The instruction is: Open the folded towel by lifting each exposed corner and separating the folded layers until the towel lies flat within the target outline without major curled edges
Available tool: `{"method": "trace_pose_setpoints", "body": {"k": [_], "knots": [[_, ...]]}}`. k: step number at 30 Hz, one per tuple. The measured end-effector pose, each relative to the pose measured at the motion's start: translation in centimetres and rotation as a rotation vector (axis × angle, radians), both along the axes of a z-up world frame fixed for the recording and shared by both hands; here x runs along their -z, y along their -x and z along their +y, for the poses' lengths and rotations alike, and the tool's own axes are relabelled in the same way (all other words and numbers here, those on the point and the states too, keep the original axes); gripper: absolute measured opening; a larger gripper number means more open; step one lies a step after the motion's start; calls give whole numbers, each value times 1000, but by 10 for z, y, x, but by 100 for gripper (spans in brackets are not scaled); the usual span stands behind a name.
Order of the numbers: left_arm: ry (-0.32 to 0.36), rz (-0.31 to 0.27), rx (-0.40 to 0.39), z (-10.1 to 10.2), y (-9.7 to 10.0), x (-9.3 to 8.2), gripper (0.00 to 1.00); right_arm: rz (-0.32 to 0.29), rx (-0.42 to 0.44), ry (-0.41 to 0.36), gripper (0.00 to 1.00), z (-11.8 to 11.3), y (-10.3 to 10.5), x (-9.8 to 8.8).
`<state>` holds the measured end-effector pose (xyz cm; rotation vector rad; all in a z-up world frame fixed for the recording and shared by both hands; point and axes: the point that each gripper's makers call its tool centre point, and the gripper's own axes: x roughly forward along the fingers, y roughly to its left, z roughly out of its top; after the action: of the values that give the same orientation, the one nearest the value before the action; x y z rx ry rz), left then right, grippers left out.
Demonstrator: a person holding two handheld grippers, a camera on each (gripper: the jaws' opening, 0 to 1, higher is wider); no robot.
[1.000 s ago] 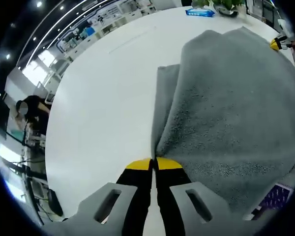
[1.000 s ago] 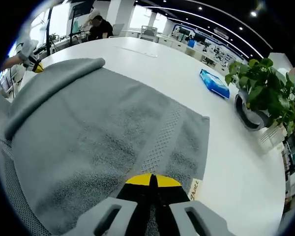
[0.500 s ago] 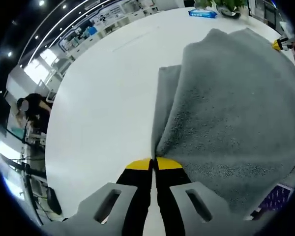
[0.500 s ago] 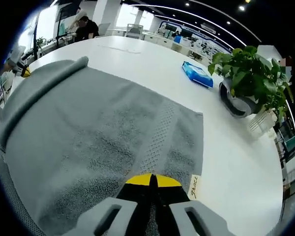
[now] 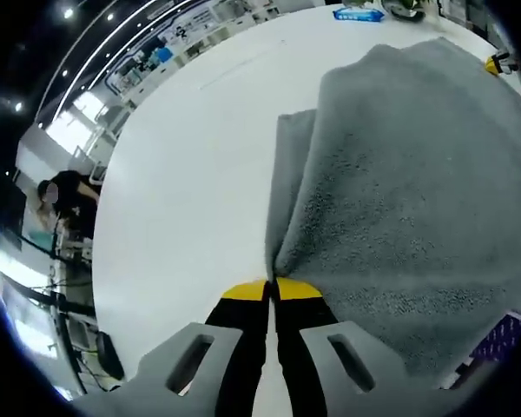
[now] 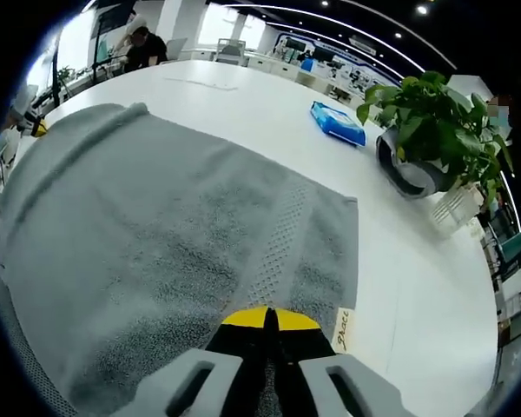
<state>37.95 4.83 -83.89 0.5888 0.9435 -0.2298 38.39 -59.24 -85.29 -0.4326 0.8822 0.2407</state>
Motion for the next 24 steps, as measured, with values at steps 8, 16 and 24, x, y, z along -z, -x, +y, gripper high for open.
{"method": "trace_pose_setpoints", "body": {"k": [8, 16, 24], "knots": [[26, 9, -18, 2, 0, 0, 1, 6, -9, 7, 0, -2, 0, 0], [100, -19, -72, 5, 0, 0, 1, 5, -28, 22, 0, -2, 0, 0], [220, -12, -151, 7, -5, -14, 7, 27, -21, -235, 15, 40, 11, -17]]}}
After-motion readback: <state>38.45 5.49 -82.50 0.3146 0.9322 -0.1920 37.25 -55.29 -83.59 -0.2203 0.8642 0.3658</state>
